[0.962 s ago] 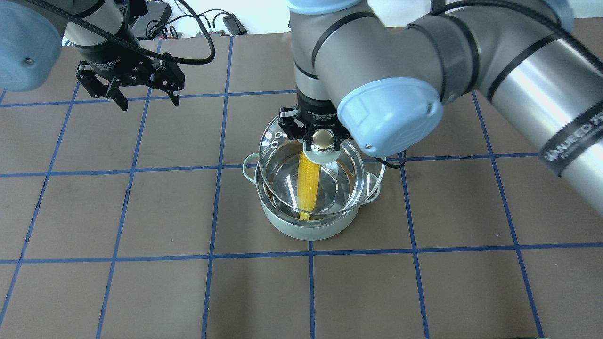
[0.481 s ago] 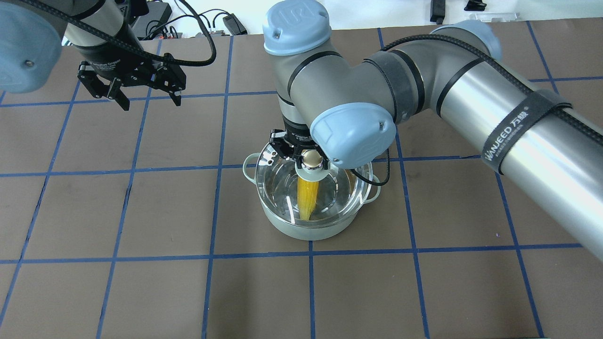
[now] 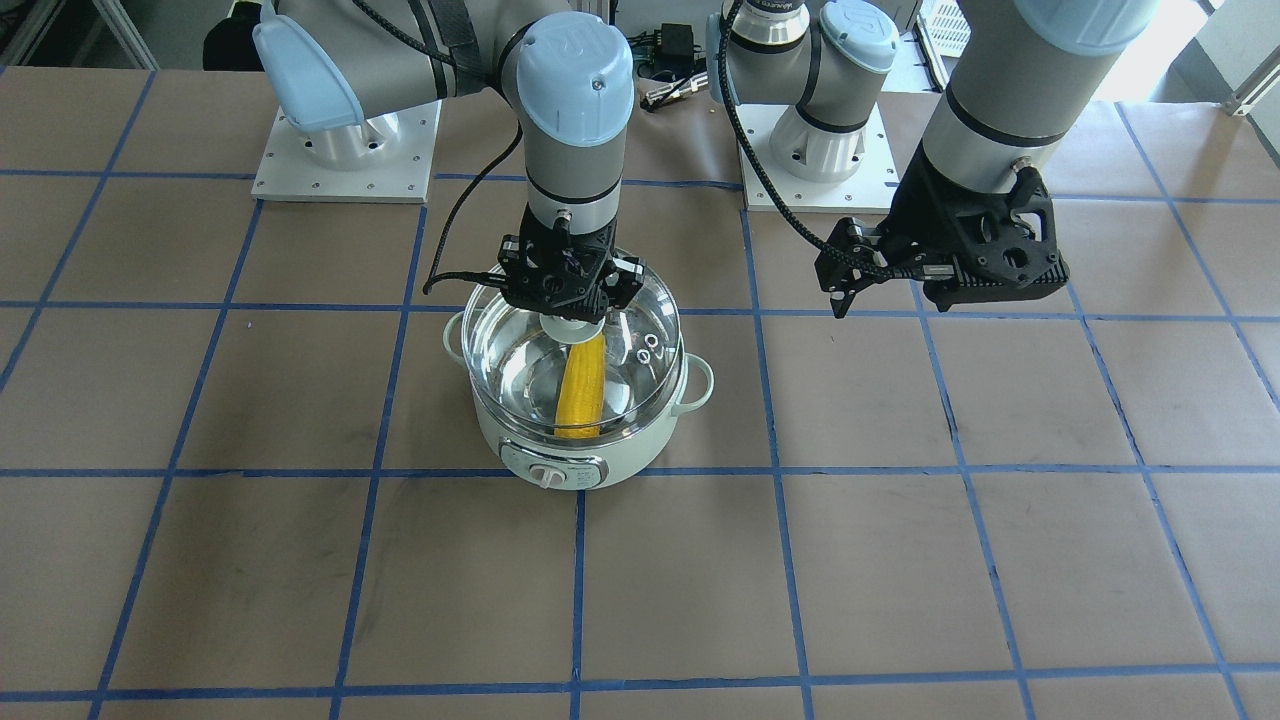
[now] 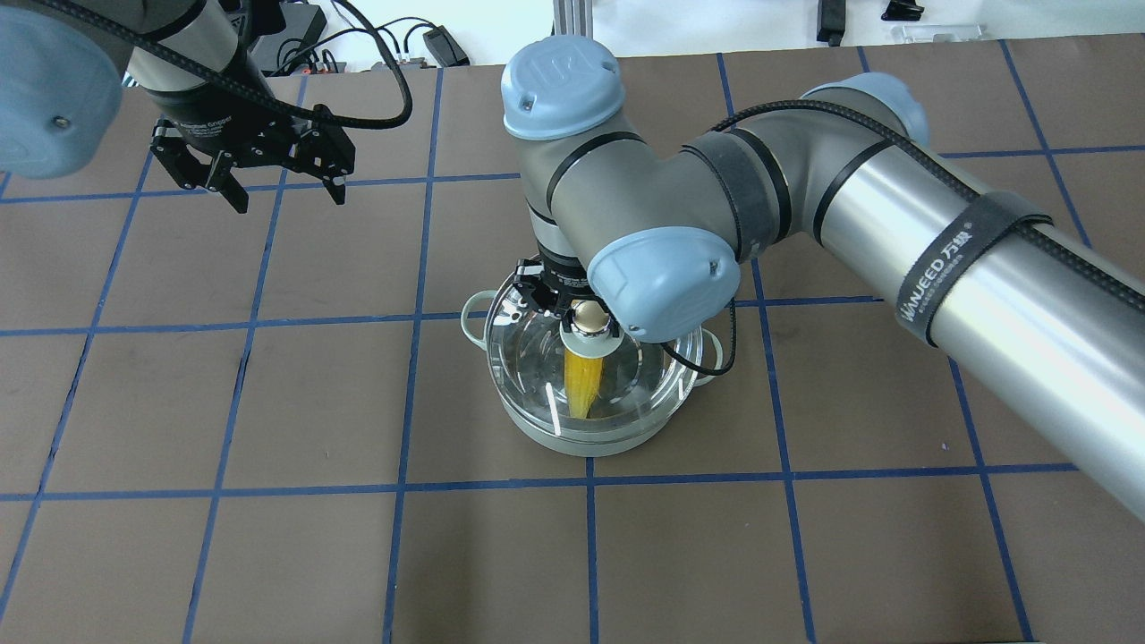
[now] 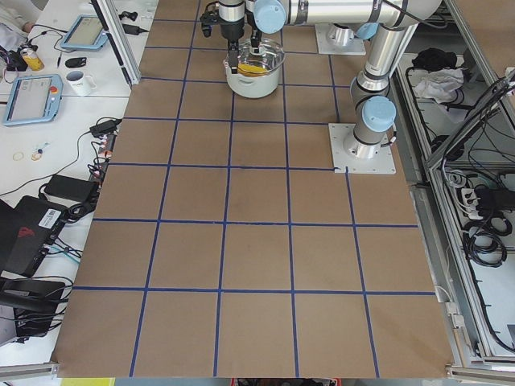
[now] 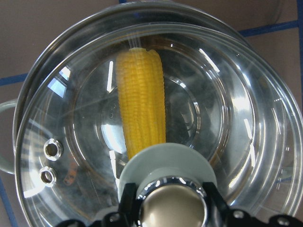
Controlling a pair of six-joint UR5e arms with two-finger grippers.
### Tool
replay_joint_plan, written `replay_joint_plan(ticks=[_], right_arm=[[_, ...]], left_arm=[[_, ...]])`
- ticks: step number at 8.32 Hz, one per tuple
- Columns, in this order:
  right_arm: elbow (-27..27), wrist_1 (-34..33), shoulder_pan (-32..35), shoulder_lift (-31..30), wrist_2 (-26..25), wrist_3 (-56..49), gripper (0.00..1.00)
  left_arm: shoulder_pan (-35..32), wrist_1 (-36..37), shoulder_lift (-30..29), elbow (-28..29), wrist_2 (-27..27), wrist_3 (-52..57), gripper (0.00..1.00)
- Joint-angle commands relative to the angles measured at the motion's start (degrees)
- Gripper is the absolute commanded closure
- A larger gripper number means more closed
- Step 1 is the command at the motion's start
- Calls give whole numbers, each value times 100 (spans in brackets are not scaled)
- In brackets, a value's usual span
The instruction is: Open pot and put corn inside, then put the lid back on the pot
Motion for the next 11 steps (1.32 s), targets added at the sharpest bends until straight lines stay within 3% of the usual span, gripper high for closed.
replay_joint_plan(ticks=[1, 11], right_arm=[[114, -272, 5, -11, -36, -18, 100], [122, -289, 93, 33, -63, -28, 100]], left_arm=[[5, 0, -3, 1, 33, 1, 0], [13, 0, -91, 10, 42, -8, 0]])
